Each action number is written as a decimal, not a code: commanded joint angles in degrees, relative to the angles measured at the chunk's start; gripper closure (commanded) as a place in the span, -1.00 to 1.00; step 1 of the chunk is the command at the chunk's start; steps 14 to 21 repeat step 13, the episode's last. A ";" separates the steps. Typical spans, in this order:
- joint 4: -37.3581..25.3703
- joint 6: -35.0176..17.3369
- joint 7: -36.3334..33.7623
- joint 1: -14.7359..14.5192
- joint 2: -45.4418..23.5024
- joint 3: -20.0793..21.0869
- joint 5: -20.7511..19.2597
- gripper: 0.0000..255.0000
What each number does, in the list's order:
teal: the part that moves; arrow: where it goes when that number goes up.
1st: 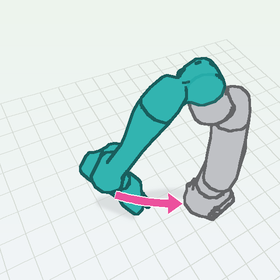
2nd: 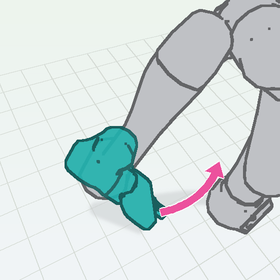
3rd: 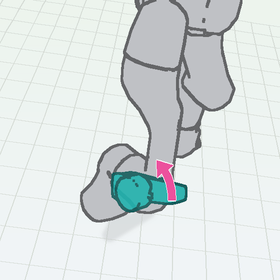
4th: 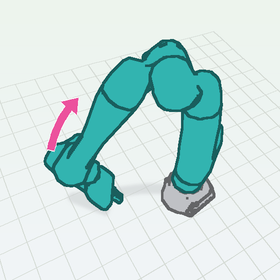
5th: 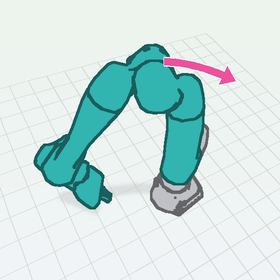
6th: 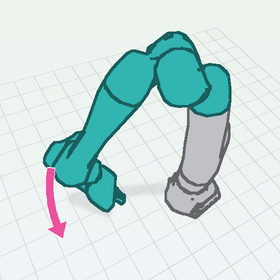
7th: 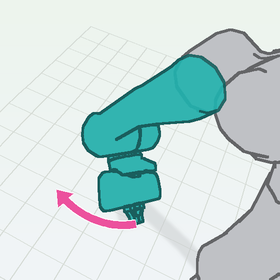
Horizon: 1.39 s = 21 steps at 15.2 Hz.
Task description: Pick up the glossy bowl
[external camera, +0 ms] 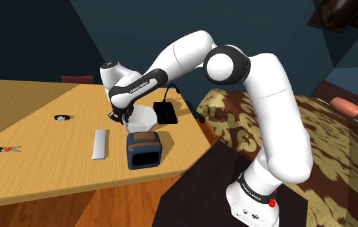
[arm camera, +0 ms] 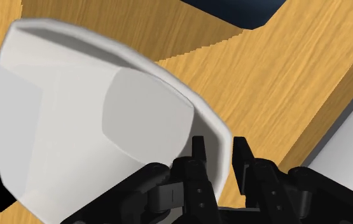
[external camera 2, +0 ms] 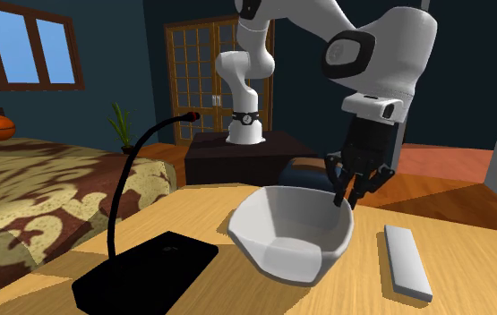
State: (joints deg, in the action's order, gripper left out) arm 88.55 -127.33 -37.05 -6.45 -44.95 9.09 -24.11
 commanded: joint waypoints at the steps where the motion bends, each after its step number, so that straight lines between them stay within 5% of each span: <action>1: 0.24 0.84 0.39 0.18 1.17 0.23 0.28 1.00; 21: 0.36 5.51 2.02 0.70 6.13 1.19 1.70 1.00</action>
